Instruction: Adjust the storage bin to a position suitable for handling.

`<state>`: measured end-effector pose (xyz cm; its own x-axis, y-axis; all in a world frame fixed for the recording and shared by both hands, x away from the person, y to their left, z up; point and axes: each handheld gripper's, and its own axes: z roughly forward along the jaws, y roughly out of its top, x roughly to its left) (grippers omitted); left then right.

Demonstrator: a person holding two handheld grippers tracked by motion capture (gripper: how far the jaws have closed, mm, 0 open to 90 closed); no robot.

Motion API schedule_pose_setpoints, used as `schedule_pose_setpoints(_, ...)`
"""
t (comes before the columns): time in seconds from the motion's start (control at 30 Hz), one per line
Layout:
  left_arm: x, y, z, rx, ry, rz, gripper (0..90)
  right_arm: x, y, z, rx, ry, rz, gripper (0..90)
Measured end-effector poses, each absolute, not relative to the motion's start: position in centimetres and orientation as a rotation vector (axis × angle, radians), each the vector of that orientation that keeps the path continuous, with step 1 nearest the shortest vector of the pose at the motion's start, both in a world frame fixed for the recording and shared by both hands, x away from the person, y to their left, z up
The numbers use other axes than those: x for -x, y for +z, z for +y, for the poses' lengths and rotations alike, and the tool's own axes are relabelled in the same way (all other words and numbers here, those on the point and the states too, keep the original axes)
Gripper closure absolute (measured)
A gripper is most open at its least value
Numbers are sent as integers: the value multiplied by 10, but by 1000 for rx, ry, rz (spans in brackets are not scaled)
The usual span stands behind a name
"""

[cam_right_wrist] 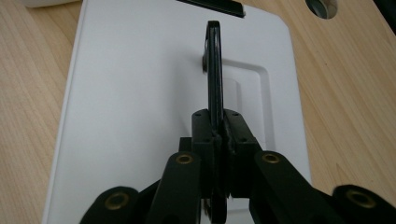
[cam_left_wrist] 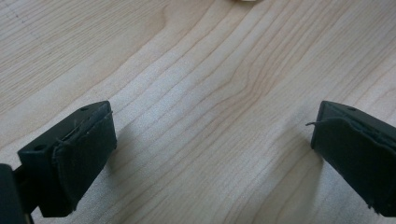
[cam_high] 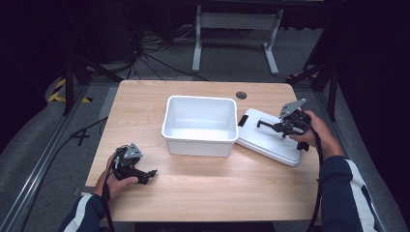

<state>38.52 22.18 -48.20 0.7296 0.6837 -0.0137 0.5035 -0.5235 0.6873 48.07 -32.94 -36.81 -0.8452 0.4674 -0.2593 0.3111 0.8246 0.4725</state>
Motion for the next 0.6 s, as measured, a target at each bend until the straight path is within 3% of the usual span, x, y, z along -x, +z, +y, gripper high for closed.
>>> schedule_pose_setpoints(0.2,-385,-482,222,-2238,338,892,6,-481,-376,-331,-611,594,2646,843)
schedule_pose_setpoints(0.6,-385,-482,222,-2238,338,892,6,-478,-371,-335,-692,646,2596,708)
